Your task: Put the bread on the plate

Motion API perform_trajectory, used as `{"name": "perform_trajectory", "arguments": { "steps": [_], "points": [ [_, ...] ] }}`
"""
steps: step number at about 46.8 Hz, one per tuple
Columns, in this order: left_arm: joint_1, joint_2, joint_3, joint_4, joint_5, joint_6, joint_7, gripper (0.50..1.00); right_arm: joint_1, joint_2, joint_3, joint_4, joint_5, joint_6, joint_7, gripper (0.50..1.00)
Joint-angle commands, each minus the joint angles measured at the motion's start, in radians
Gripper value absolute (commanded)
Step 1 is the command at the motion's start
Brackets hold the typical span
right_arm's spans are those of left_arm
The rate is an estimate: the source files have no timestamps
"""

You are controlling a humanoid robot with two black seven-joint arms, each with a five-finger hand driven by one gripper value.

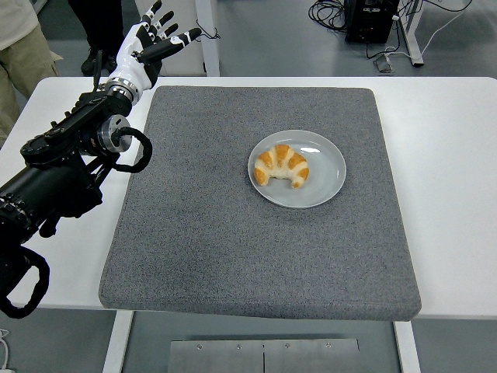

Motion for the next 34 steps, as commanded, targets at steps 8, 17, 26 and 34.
{"name": "perform_trajectory", "arguments": {
  "steps": [8,17,26,34],
  "points": [
    [0.002,-0.020,-0.032,0.054,-0.126,-0.140,0.011,0.966,0.000,0.000,0.000,0.000,0.000,-0.001,0.000,1.000],
    [0.002,-0.060,-0.030,0.153,-0.174,-0.275,0.007,0.966,0.005,0.000,0.002,0.012,0.000,0.004,0.000,1.000],
    [0.008,-0.075,-0.030,0.198,-0.186,-0.281,0.007,0.966,-0.005,0.000,0.000,0.006,0.000,0.001,0.000,1.000],
    [0.008,-0.092,-0.030,0.212,-0.186,-0.281,0.005,0.966,-0.008,0.000,0.000,0.005,0.000,-0.002,0.000,1.000]
  ]
}}
